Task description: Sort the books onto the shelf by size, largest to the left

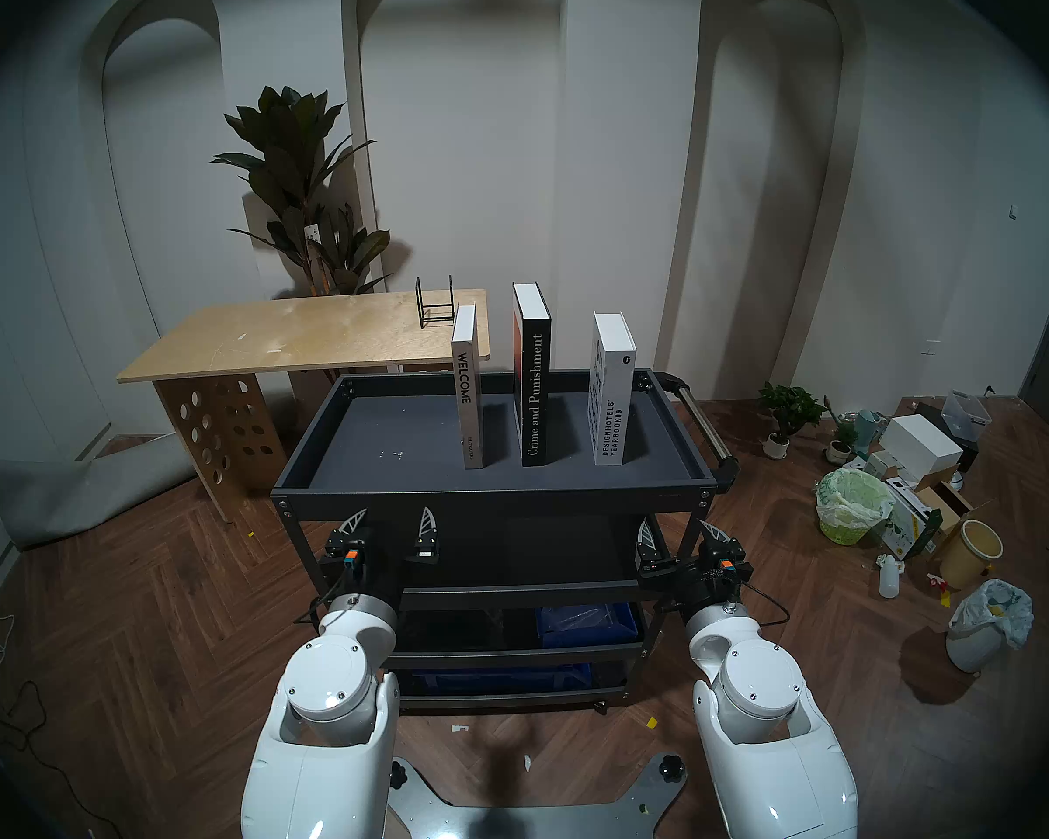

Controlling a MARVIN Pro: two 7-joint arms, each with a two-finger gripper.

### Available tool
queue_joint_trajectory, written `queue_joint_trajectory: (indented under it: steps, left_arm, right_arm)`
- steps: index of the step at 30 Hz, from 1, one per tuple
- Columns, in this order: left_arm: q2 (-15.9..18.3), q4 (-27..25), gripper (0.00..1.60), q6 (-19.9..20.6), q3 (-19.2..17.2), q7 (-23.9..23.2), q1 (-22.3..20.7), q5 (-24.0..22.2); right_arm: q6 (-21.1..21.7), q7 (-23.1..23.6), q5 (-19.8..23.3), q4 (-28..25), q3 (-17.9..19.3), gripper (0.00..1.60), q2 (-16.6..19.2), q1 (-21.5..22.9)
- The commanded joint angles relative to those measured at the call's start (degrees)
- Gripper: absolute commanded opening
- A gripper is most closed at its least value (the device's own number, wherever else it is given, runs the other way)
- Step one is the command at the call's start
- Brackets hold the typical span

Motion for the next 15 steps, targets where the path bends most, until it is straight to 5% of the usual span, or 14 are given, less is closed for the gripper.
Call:
queue_joint_trajectory:
  steps: [1,15]
  left_arm:
    - [0.0,-6.8,1.6,0.8,-1.3,0.0,-5.5,-1.6]
    - [0.7,-17.7,1.6,17.7,0.7,1.2,-10.8,-6.7]
  right_arm:
    - [-0.7,-0.5,-0.9,-4.9,0.9,1.6,0.8,1.3]
    - [1.8,-2.3,-3.0,-9.1,3.0,1.6,1.9,3.5]
